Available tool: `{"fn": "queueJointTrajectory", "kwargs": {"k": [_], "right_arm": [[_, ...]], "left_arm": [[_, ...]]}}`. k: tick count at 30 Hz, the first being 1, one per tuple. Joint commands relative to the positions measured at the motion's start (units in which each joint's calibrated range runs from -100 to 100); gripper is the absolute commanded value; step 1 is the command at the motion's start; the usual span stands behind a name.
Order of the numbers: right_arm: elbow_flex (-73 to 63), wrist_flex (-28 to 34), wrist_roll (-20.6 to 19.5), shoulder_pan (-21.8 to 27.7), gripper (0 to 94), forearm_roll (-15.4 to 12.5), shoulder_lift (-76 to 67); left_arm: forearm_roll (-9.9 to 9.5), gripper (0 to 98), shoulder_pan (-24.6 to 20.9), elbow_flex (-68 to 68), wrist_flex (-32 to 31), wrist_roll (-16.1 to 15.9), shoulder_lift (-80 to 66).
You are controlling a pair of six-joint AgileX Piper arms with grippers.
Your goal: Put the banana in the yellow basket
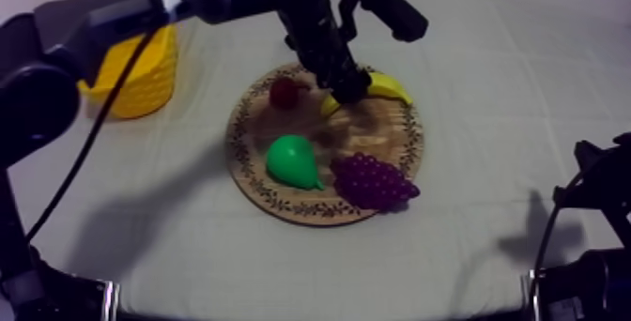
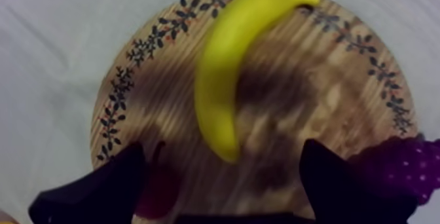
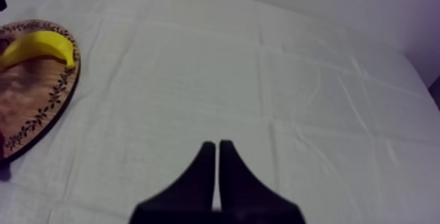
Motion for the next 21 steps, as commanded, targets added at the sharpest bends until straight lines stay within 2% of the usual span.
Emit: {"fn": "queueJointTrajectory", "kwargs": {"k": [1,7,13,17,21], "right_arm": [[-0.03,0.00,0.01,0.00,0.3,0.01,-0.02],[-0.03,0.00,0.01,0.00,0.3,0.01,-0.02],[-0.03,0.00,0.01,0.00,0.3,0.01,-0.02],[-0.03,0.00,0.01,0.00,0.3,0.01,-0.02],[-0.03,0.00,0.01,0.00,0.3,0.01,-0.02]], "left_arm": [[-0.04,87.8,0.00,-4.79,2.10,-0.13,4.47],[-0.13,85.7,0.14,-10.57,5.60,-0.09,9.48],[-0.21,73.7,0.23,-14.60,7.50,0.50,12.58],[-0.78,61.9,0.58,-16.40,7.74,1.31,13.30],[-1.79,45.8,1.11,-17.45,7.75,3.08,14.14]]}}
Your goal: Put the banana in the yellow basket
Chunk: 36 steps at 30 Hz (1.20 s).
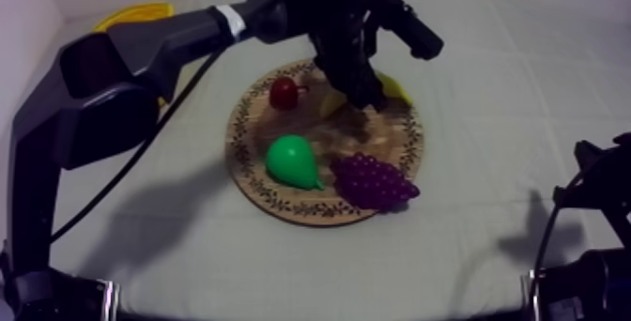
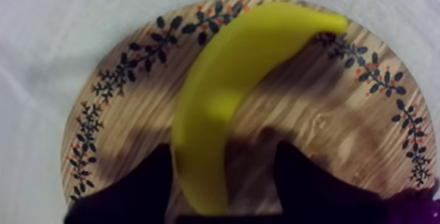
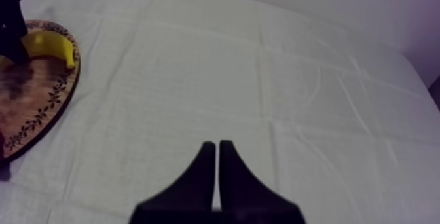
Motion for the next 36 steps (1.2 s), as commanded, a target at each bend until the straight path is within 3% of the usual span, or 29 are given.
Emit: {"fn": "queueJointTrajectory", "kwargs": {"k": [1,5,13,24,28,36], "right_arm": [[-0.03,-0.02,-0.03,0.00,0.3,0.01,-0.02],[-0.03,-0.02,-0.03,0.00,0.3,0.01,-0.02],[-0.03,-0.02,-0.03,0.00,0.3,0.01,-0.02],[-0.03,-0.02,-0.03,0.00,0.3,0.01,-0.02],[-0.03,-0.02,-0.03,0.00,0.3,0.01,-0.02],[-0.03,-0.02,-0.03,0.00,0.3,0.01,-0.02]], "left_arm": [[-0.19,42.0,0.08,-0.30,0.13,0.99,0.32],[-0.36,30.3,0.20,-1.38,0.91,2.25,1.45],[-1.81,20.1,0.54,-2.71,1.62,4.58,1.78],[-8.45,20.2,-0.74,-0.15,5.83,6.44,-11.93],[-10.78,20.9,-3.41,2.06,8.30,6.81,-19.54],[-13.06,24.0,-11.54,10.52,9.81,6.44,-32.16]]}}
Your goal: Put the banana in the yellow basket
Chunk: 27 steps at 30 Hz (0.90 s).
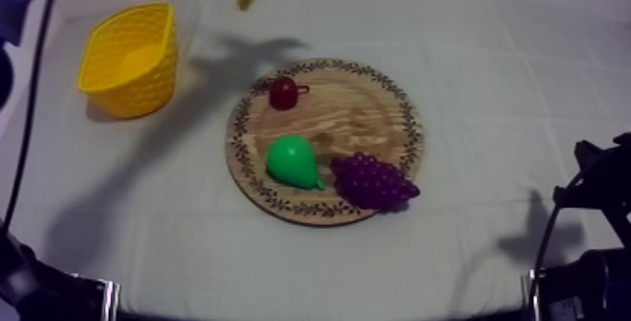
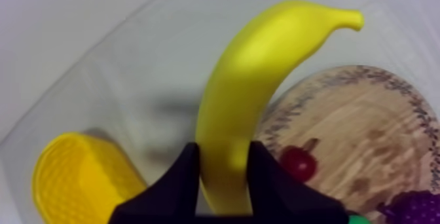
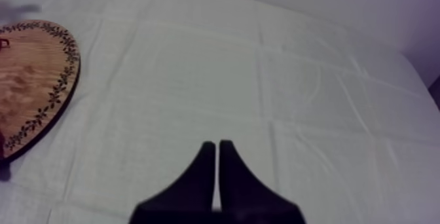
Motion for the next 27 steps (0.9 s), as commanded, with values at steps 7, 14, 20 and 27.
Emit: {"fn": "queueJointTrajectory", "kwargs": {"k": [7,14,20,27], "right_arm": [[-0.03,-0.02,0.00,0.00,0.3,0.01,-0.02],[-0.03,-0.02,0.00,0.00,0.3,0.01,-0.02],[-0.03,-0.02,0.00,0.00,0.3,0.01,-0.02],[-0.03,-0.02,0.00,0.00,0.3,0.01,-0.02]], "left_arm": [[-0.86,23.2,-10.28,12.90,-2.96,0.42,-9.49],[-0.69,23.4,-16.29,22.91,-7.55,1.18,-11.08],[-0.27,23.8,-19.06,31.15,-12.39,2.24,-9.84],[0.54,23.5,-20.55,36.76,-17.21,3.64,-7.31]]}}
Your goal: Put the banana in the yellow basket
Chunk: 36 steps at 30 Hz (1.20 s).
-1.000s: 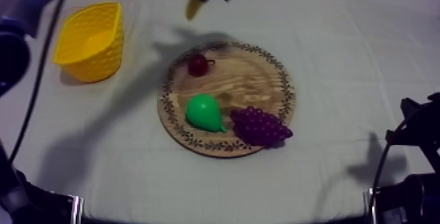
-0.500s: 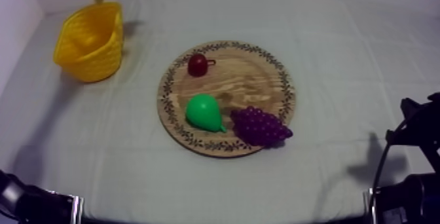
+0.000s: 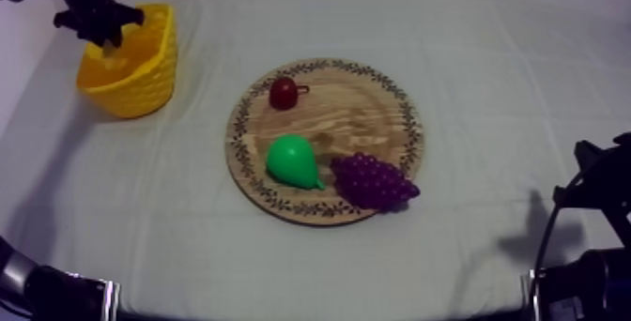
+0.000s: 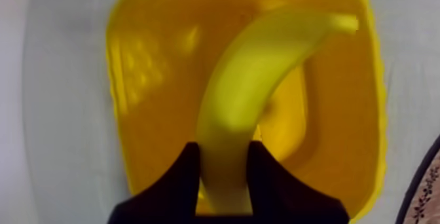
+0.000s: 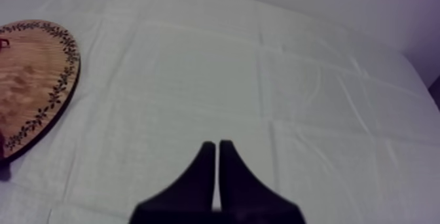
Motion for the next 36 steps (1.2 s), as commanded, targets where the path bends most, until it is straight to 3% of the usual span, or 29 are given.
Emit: {"fn": "queueJointTrajectory", "kwargs": {"k": [1,11,23,27,29,32,36], "right_arm": [[-0.03,-0.02,0.00,0.00,0.3,0.01,-0.02],[-0.03,-0.02,0.00,0.00,0.3,0.01,-0.02],[-0.03,-0.02,0.00,0.00,0.3,0.01,-0.02],[-0.03,-0.02,0.00,0.00,0.3,0.01,-0.02],[-0.03,-0.02,0.00,0.00,0.3,0.01,-0.02],[-0.03,-0.02,0.00,0.00,0.3,0.01,-0.02],[-0.03,-0.02,0.00,0.00,0.3,0.01,-0.02]], "left_arm": [[0.18,23.5,-0.13,0.99,-1.09,0.28,0.71],[1.08,24.4,-0.56,-0.40,-4.07,0.97,5.12],[1.72,39.4,-1.95,2.56,-8.91,0.21,4.62],[3.75,32.5,-2.89,4.21,-11.27,-1.49,2.41],[6.28,16.8,-3.79,5.02,-12.45,-3.83,0.60],[9.50,5.8,-4.71,7.15,-13.21,-7.06,-3.36],[10.33,1.4,-4.09,14.03,-15.95,-8.16,-11.45]]}}
